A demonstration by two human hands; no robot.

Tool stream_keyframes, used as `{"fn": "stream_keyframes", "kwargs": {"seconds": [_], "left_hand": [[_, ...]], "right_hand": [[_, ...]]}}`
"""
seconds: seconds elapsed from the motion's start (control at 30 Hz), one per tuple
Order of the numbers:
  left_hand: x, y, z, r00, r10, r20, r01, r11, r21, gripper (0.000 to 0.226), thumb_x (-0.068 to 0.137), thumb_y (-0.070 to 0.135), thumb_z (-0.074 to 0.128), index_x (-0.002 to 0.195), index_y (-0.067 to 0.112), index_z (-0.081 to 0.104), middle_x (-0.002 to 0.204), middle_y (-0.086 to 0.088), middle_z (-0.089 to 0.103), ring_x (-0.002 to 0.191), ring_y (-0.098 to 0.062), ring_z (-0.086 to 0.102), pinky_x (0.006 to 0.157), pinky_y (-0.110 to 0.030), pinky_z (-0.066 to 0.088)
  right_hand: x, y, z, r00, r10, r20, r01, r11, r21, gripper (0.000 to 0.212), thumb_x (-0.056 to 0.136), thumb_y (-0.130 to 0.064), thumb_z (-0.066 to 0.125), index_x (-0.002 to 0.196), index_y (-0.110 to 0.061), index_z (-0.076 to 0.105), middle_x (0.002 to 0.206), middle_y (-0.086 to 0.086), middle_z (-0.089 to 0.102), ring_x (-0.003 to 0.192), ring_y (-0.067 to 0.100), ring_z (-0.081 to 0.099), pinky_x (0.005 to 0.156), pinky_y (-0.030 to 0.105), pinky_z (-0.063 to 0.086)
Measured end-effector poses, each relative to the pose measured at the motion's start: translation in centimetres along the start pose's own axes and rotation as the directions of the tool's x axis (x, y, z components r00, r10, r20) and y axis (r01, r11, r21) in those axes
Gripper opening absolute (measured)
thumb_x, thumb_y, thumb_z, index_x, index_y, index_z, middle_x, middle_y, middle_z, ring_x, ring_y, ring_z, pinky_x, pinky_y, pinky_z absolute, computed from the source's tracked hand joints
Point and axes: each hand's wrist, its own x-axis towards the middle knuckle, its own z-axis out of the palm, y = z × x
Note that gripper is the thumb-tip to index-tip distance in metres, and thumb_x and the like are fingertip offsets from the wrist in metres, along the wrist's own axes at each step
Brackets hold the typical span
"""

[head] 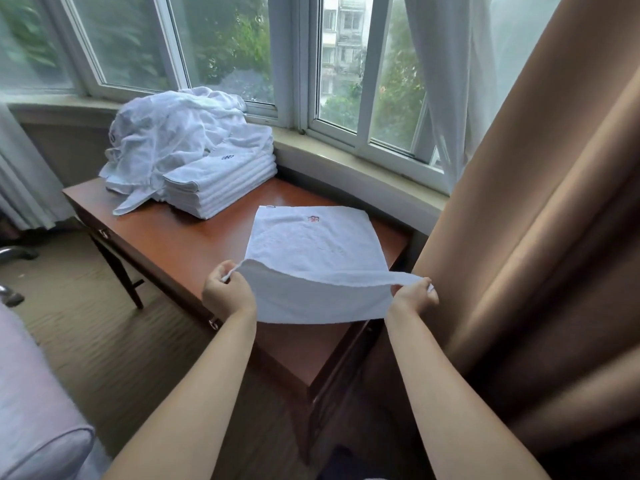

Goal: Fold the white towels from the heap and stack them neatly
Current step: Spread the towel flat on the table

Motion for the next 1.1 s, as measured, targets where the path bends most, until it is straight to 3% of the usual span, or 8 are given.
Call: {"fn": "stream_keyframes", "kwargs": {"seconds": [0.13,0.23,0.5,0.63,0.83,0.9,1.0,1.1], "left_hand": [[2.1,-0.4,3.0,0.997,0.06,0.047,-0.063,0.994,0.084,0.023,0.086,-0.001,0.057,0.101,0.008,0.072,0.102,-0.007,0.072,0.096,-0.025,0.066,0.084,-0.028,0.051],[4.7,0.1,6.7,0.986,0.139,0.09,-0.15,0.98,0.132,0.02,0.088,0.003,0.061,0.105,0.007,0.071,0.105,-0.006,0.071,0.098,-0.023,0.065,0.092,-0.034,0.051],[12.4,1.4,20.4,0.99,0.109,0.086,-0.127,0.959,0.255,0.027,0.086,-0.002,0.053,0.103,0.009,0.072,0.104,-0.011,0.072,0.097,-0.03,0.066,0.092,-0.041,0.051],[17.0,1.1,26.7,0.999,0.045,0.026,-0.052,0.924,0.379,0.031,0.089,0.006,0.047,0.109,0.016,0.069,0.105,-0.008,0.072,0.101,-0.028,0.065,0.089,-0.039,0.051],[22.6,-2.8,33.6,0.994,-0.084,0.071,0.016,0.746,0.666,0.026,0.089,0.01,0.051,0.107,0.017,0.069,0.11,-0.012,0.068,0.101,-0.034,0.061,0.092,-0.038,0.048],[23.5,-4.1,35.1,0.992,-0.108,0.064,0.031,0.703,0.71,0.024,0.091,0.011,0.051,0.107,0.016,0.068,0.112,-0.014,0.067,0.105,-0.034,0.058,0.097,-0.036,0.038],[24.5,-5.6,37.0,0.998,-0.07,-0.001,0.051,0.709,0.704,0.023,0.097,0.018,0.048,0.109,0.015,0.067,0.121,-0.016,0.06,0.113,-0.035,0.048,0.094,-0.036,0.034],[25.9,-6.7,38.0,0.996,-0.045,-0.072,0.083,0.711,0.698,0.023,0.098,0.024,0.047,0.11,0.018,0.067,0.129,-0.014,0.047,0.113,-0.038,0.043,0.091,-0.037,0.038]], "right_hand": [[2.2,1.3,3.0,1.0,-0.021,0.0,0.021,0.991,-0.132,0.033,0.099,-0.021,0.041,0.116,-0.003,0.063,0.099,0.006,0.061,0.091,0.023,0.06,0.08,0.03,0.051],[4.2,1.9,7.0,0.998,0.012,0.057,-0.004,0.989,-0.145,0.035,0.098,-0.022,0.044,0.124,-0.005,0.06,0.118,0.008,0.064,0.108,0.024,0.062,0.096,0.037,0.052],[12.6,3.1,21.5,0.992,0.116,0.048,-0.109,0.985,-0.137,0.031,0.101,-0.024,0.047,0.123,-0.01,0.062,0.113,0.006,0.065,0.095,0.018,0.065,0.067,0.022,0.054],[17.8,4.2,28.4,0.992,0.124,-0.009,-0.124,0.976,-0.178,0.03,0.096,-0.02,0.045,0.116,-0.008,0.064,0.105,0.005,0.067,0.092,0.021,0.065,0.078,0.029,0.054],[24.5,9.7,34.5,0.98,0.198,0.003,-0.186,0.926,-0.327,0.035,0.096,-0.016,0.046,0.126,-0.002,0.059,0.078,0.005,0.065,0.065,0.018,0.061,0.064,0.025,0.05],[26.2,11.4,35.2,0.968,0.247,0.047,-0.209,0.896,-0.392,0.037,0.099,-0.016,0.046,0.13,0.002,0.055,0.1,0.019,0.068,0.061,0.015,0.056,0.054,0.018,0.048],[28.4,13.6,35.6,0.976,0.216,0.005,-0.192,0.88,-0.434,0.036,0.099,-0.021,0.054,0.133,-0.007,0.057,0.123,0.008,0.064,0.077,0.009,0.06,0.069,0.017,0.05],[29.6,14.8,35.9,0.989,0.148,0.017,-0.117,0.839,-0.531,0.031,0.099,-0.025,0.053,0.124,-0.009,0.063,0.112,0.003,0.066,0.089,0.013,0.061,0.083,0.025,0.048]]}}
